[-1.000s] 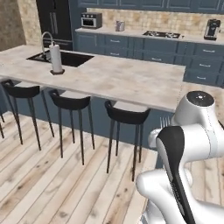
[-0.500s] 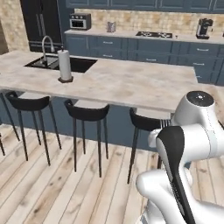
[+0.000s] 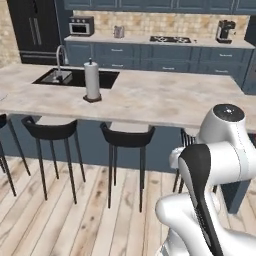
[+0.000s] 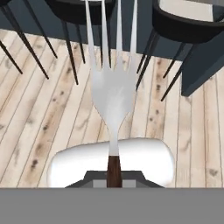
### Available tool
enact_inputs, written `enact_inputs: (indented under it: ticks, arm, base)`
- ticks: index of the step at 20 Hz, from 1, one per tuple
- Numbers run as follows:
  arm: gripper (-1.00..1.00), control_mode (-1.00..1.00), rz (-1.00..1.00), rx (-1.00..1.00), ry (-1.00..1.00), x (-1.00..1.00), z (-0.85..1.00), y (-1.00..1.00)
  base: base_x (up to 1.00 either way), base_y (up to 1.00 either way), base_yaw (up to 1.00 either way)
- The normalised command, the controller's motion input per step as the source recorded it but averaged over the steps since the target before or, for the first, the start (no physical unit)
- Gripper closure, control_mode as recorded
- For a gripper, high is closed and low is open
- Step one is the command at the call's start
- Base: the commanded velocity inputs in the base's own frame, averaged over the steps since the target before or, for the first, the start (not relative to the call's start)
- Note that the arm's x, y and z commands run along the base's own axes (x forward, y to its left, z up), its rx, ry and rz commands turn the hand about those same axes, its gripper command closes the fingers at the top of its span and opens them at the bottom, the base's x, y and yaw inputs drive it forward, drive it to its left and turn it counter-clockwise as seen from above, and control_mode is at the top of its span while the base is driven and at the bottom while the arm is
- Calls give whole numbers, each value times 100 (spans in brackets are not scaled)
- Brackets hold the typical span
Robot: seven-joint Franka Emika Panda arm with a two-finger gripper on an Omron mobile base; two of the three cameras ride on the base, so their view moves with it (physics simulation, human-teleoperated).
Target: Take the fork and place it on the left side of the plate. Then take the spoon and place it on the right side of the plate. Make sure they're directly next to the plate.
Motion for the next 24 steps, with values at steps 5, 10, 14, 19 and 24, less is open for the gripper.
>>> enact_inputs:
  ticks: [5, 10, 14, 19, 24]
  arm:
    - [100, 100, 0, 0, 0, 0, 0, 0]
    - [100, 100, 0, 0, 0, 0, 0, 0]
    - [100, 100, 0, 0, 0, 0, 0, 0]
    - [100, 100, 0, 0, 0, 0, 0, 0]
    - [100, 100, 0, 0, 0, 0, 0, 0]
  base:
    - [44, 100, -26]
    - [45, 100, -24]
    - [47, 100, -21]
    - [55, 100, -19]
    - [68, 84, -15]
